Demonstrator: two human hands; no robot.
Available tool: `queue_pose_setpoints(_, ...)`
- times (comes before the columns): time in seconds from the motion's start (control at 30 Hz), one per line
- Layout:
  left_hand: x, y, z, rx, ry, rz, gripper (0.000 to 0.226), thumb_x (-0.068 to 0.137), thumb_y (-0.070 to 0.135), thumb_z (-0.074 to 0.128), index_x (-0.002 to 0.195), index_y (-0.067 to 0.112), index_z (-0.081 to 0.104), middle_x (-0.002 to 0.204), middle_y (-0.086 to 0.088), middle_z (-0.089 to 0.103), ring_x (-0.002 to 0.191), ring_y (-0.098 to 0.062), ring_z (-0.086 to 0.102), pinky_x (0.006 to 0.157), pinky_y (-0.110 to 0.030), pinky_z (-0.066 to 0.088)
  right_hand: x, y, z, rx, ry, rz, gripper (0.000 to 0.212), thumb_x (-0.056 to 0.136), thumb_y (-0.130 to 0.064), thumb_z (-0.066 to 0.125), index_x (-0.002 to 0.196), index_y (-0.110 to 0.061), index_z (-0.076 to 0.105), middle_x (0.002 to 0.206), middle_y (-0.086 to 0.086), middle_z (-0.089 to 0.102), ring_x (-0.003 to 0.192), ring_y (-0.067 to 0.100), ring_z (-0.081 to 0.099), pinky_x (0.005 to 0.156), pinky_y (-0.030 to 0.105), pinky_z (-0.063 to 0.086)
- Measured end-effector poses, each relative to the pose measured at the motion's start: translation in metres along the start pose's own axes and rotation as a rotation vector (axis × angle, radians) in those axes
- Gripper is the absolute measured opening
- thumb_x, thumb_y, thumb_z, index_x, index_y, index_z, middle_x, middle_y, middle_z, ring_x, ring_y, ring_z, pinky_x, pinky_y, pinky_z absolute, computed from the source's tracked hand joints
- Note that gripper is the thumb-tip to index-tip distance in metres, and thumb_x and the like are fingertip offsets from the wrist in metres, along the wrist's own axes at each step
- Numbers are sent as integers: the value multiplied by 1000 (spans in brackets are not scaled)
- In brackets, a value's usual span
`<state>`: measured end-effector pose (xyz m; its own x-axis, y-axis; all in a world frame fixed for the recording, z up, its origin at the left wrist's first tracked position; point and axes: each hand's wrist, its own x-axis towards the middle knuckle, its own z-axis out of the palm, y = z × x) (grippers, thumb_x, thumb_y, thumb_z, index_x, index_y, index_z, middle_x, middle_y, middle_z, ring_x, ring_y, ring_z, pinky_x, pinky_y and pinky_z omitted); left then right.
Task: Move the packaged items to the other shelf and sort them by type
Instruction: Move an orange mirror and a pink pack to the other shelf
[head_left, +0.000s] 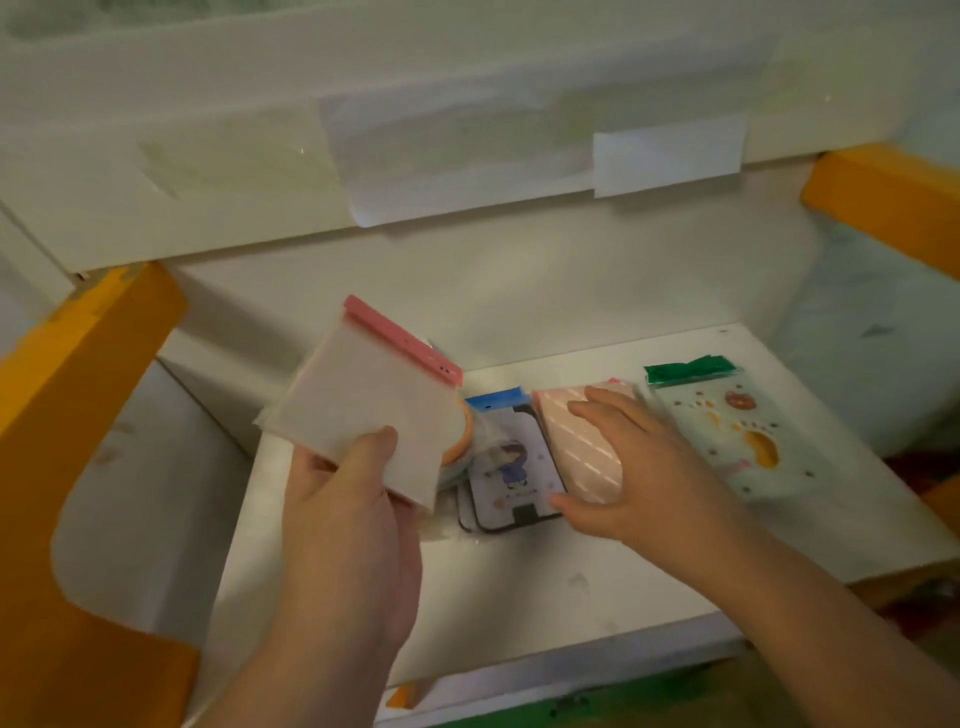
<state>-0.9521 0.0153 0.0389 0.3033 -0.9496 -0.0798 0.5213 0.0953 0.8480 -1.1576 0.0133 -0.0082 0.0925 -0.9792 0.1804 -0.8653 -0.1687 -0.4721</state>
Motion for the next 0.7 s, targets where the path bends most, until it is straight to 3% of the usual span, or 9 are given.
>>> queue_pose_setpoints(0.07, 1, -12, 13, 127, -23, 16, 38, 93, 1, 52, 114, 29, 67, 107, 4, 77, 99, -15, 73, 75, -28, 58, -9, 12, -5, -21, -17, 92, 90, 72, -56, 75, 148, -36, 29, 152, -14, 32, 136, 9, 32, 111, 28, 26)
queue_pose_setpoints(0.17, 0, -34, 40, 409, -101, 96, 38, 93, 3, 52, 108, 34, 67, 97, 15, 76, 93, -10, 70, 74, -29, 60, -26, 32, -20, -78, 2, 170, 90, 72, -62, 72, 147, -36, 30, 151, -12, 38, 133, 12, 41, 109, 33, 34)
queue_pose_setpoints(0.23, -1, -46, 56, 605, -227, 208, 50, 96, 0, 46, 131, 33, 59, 119, 15, 70, 107, -1, 65, 94, -26, 55, -38, 38, -32, -51, -3, 175, 82, 73, -62, 71, 143, -35, 37, 144, -14, 43, 128, 10, 44, 103, 28, 37)
queue_pose_setpoints(0.3, -5, -62, 72, 856, -444, 302, 62, 98, -2, 42, 151, 30, 39, 147, 12, 51, 124, 10, 51, 107, -17, 41, -53, 47, -44, -53, -9, 198, 83, 74, -60, 70, 145, -35, 35, 146, -15, 40, 130, 7, 40, 102, 23, 33)
queue_pose_setpoints(0.43, -2, -113, 92, 1413, -760, 454, 70, 96, 6, 52, 157, 27, 24, 161, -1, 34, 146, -24, 35, 117, -45, 34, -74, 68, -58, -81, -17, 268, 92, 73, -65, 69, 150, -34, 27, 154, -15, 31, 139, 8, 32, 111, 29, 34)
queue_pose_setpoints(0.5, -1, -133, 99, 1699, -879, 441, 77, 95, 6, 53, 159, 24, 13, 168, -4, 15, 153, -34, 16, 124, -48, 18, -82, 77, -62, -80, -6, 275, 91, 73, -65, 69, 148, -32, 30, 154, -13, 33, 139, 8, 33, 112, 31, 37)
queue_pose_setpoints(0.57, -1, -143, 98, 1830, -965, 398, 74, 97, 10, 52, 159, 20, 12, 169, -6, 6, 154, -38, 4, 125, -47, 8, -89, 83, -65, -95, -1, 268, 90, 73, -65, 69, 148, -32, 33, 155, -12, 33, 140, 10, 33, 112, 33, 37)
queue_pose_setpoints(0.63, -2, -151, 92, 1885, -1002, 406, 70, 97, 29, 56, 156, 19, 19, 166, -8, 12, 153, -40, 8, 125, -48, 9, -93, 87, -67, -121, -13, 255, 89, 74, -65, 68, 148, -32, 33, 156, -12, 32, 141, 10, 32, 113, 33, 36)
queue_pose_setpoints(0.7, -4, -156, 86, 1911, -985, 375, 72, 98, 50, 46, 157, 20, 19, 168, -8, 9, 154, -38, 3, 125, -50, 6, -95, 90, -67, -129, -19, 245, 87, 75, -65, 67, 148, -32, 33, 157, -13, 29, 143, 9, 30, 114, 32, 34)
